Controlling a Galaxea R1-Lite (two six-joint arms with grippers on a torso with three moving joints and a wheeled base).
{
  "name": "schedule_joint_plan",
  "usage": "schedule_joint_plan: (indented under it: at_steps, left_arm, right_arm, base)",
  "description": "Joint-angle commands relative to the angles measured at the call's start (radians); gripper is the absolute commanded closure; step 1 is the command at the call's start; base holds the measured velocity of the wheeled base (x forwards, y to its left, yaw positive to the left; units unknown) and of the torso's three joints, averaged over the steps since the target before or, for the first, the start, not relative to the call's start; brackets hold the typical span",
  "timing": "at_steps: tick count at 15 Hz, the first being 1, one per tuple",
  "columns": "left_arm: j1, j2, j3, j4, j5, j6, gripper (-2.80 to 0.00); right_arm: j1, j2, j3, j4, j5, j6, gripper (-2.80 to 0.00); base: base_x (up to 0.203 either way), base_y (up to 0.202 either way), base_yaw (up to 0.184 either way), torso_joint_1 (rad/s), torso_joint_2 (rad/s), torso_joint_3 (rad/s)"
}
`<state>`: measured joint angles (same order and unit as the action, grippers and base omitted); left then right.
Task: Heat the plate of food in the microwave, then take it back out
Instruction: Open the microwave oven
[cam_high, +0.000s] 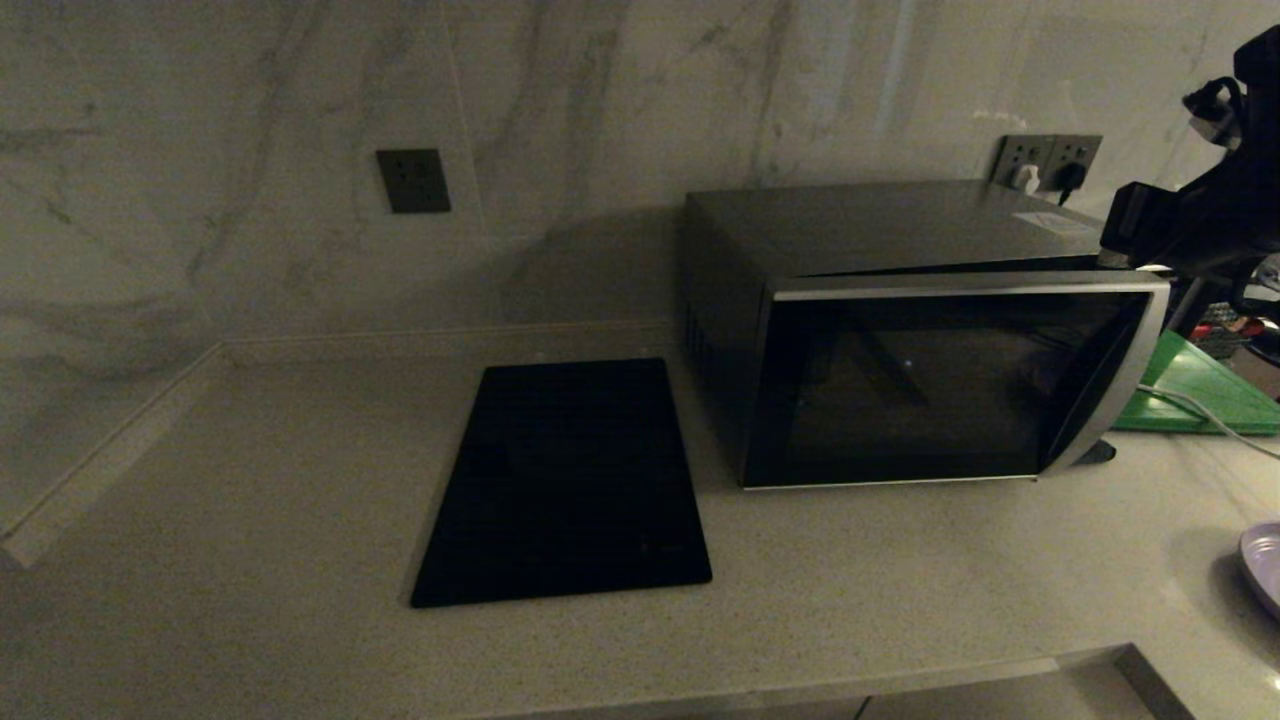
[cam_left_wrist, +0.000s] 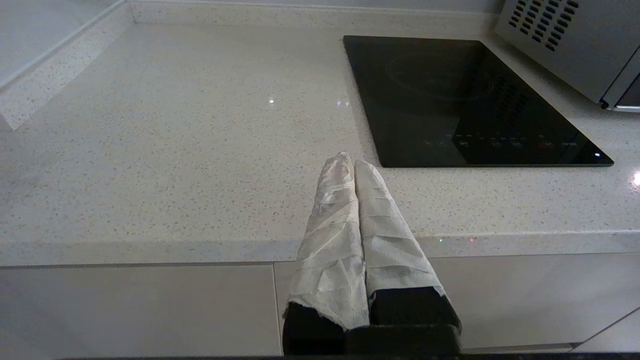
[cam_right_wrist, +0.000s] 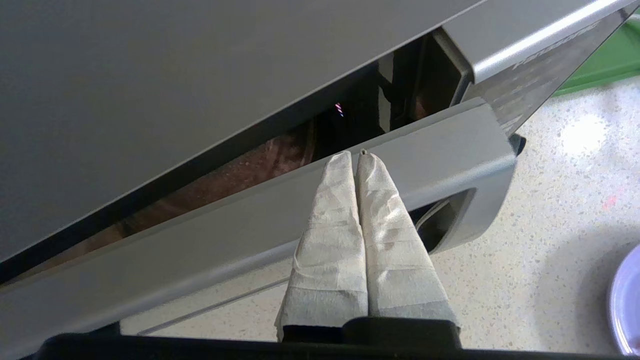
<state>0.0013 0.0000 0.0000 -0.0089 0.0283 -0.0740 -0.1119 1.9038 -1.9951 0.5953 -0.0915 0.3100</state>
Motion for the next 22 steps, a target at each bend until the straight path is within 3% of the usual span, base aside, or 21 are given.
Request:
schedule_joint_plan:
  at_steps: [1,7,13,15,19,22]
  left_arm:
    - [0.0,0.002,0.0,0.0,0.001,-0.001,0.0]
    - [0.0,0.002,0.0,0.0,0.001,-0.002,0.0]
    - [0.0,0.002,0.0,0.0,0.001,-0.001,0.0]
    - [0.0,0.002,0.0,0.0,0.001,-0.001,0.0]
    - [0.0,0.002,0.0,0.0,0.001,-0.001,0.0]
    - [0.0,0.002,0.0,0.0,0.001,-0.001,0.0]
  right_arm:
    - [0.0,0.02,0.001,0.003,-0.001,0.001,0.0]
    - [0.0,0.028,0.001,0.01,-0.033,0.001,0.0]
    - [0.007,-0.018,0.004,0.211,-0.033,0.002,0.0]
    - [0.016,-0.046,0.015,0.221,-0.032,0.001,0.0]
    - [0.073,-0.124,0.027,0.291,-0.024,-0.01,0.0]
    - [0.09,-0.157,0.021,0.26,-0.027,-0.033,0.0]
  base:
    - [0.0,0.0,0.0,0.0,0.0,0.0]
    - [0.0,0.0,0.0,0.0,0.0,0.0]
    - [0.0,0.0,0.0,0.0,0.0,0.0]
    - [0.0,0.0,0.0,0.0,0.0,0.0]
    - [0.0,0.0,0.0,0.0,0.0,0.0]
    - [0.0,0.0,0.0,0.0,0.0,0.0]
